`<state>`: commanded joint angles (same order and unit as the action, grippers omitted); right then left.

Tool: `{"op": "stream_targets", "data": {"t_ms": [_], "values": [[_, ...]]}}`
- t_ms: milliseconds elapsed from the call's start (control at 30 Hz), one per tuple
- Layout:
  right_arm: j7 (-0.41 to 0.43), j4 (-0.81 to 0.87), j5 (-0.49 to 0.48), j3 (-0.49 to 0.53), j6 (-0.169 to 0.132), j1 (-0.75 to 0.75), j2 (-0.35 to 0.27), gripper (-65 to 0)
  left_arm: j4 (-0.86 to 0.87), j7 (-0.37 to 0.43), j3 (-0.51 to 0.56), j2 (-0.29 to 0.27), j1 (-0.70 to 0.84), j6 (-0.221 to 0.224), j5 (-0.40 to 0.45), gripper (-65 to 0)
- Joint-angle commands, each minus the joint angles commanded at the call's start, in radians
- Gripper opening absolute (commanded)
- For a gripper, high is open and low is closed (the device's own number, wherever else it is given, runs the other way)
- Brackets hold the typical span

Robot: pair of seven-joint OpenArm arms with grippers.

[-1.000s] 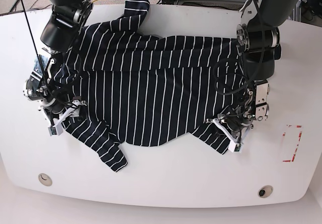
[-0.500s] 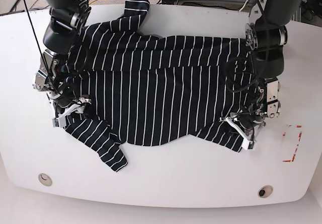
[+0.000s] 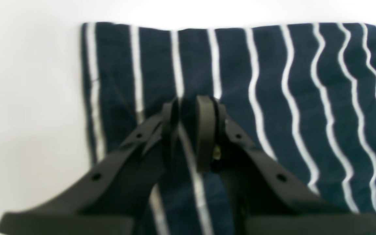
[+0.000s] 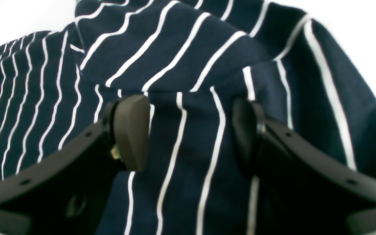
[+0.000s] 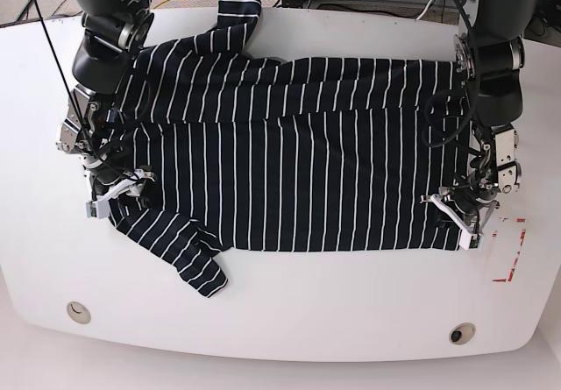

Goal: Layout the t-shirt on the table in an organized manner, then fold the t-shirt properly
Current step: 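Release the edge and lower both grippers onto the shirt's side edges, then grasp the shirt sides with both grippers and pull them apart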

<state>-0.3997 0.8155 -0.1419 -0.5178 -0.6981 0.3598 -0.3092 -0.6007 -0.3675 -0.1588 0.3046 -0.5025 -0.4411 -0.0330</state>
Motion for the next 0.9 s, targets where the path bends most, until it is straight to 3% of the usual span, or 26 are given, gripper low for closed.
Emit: {"op": "stream_targets", "data": {"t_ms": [300,733,900], "values": [[-0.066,0.034,-0.003,-0.002,0.0,-0.043,-0.011,-27.9,0.0,0.0,0.0,0.04,0.015,-0.046,0.002,-56.8],[-0.227,0.522,-0.002,0.003,0.0,-0.238,0.086,-27.9,-0.002,-0.002,-0.031,0.081,0.072,-0.137,0.002,-56.8],[-0.311,0.647,-0.002,0.005,0.0,-0.232,0.091,-27.4,-0.003,-0.054,-0.075,0.081,0.066,-0.141,0.002,-56.8]]}}
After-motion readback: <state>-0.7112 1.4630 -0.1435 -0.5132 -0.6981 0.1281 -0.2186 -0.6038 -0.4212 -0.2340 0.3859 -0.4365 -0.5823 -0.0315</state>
